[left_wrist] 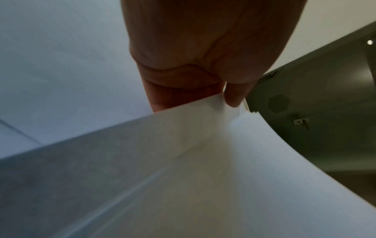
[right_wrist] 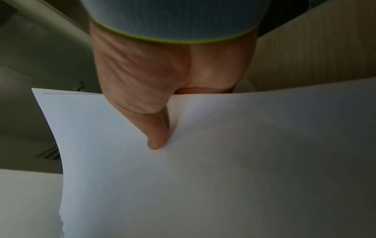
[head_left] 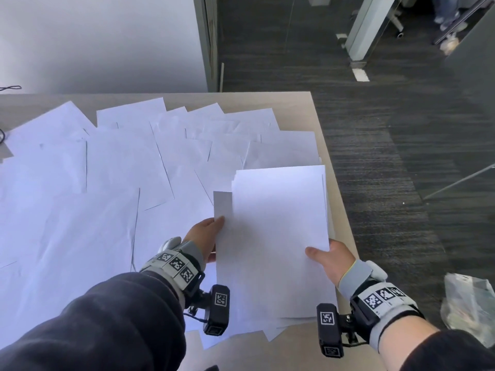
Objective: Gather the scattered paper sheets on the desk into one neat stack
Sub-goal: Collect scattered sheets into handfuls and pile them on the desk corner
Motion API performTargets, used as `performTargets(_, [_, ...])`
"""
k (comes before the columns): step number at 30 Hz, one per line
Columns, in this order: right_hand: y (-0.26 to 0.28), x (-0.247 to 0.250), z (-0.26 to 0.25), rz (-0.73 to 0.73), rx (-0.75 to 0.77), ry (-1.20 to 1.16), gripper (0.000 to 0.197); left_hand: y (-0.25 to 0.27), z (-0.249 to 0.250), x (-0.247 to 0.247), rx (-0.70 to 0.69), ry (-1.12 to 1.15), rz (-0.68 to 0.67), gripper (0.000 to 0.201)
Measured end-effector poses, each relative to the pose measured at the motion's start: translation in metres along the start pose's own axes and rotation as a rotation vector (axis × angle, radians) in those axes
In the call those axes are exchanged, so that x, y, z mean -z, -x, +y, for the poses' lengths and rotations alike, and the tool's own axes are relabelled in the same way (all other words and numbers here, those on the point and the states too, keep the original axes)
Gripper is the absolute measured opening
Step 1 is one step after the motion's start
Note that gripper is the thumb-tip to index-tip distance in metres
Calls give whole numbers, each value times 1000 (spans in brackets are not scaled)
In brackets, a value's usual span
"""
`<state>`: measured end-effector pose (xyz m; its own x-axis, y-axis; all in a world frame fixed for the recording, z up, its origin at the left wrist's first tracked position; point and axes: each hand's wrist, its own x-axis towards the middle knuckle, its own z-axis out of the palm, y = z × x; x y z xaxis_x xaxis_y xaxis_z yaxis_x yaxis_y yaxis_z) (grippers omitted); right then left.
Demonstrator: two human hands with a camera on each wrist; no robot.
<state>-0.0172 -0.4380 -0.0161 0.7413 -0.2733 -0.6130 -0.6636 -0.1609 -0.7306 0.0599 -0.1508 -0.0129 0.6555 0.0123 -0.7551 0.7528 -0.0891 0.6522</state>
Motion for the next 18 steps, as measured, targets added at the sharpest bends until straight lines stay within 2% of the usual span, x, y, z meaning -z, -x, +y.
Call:
performTargets(5, [8,-20,-10,-96,59,55,12,1,-1,-6,-49,-13,-92,22])
performTargets(7, [7,-24,-9,-76,91,135,12,3,3,-7,-91,-16,-75,29])
performTargets(10, [6,-23,-16,15,184,155,30,12,18,-8,-198,12,-80,34])
performTargets(12, [5,-22,-26,66,254,90,34,18,33,-7,-276,69,-109,35])
performTargets(14, [4,-22,-39,72,240,-107,34,25,48,-5,-366,137,-154,34])
performTargets(16, [2,-22,-52,-5,207,-359,46,33,65,-1,-451,190,-191,29])
performTargets(18, [3,-22,-66,-69,263,-383,41,40,81,5,-528,227,-218,26])
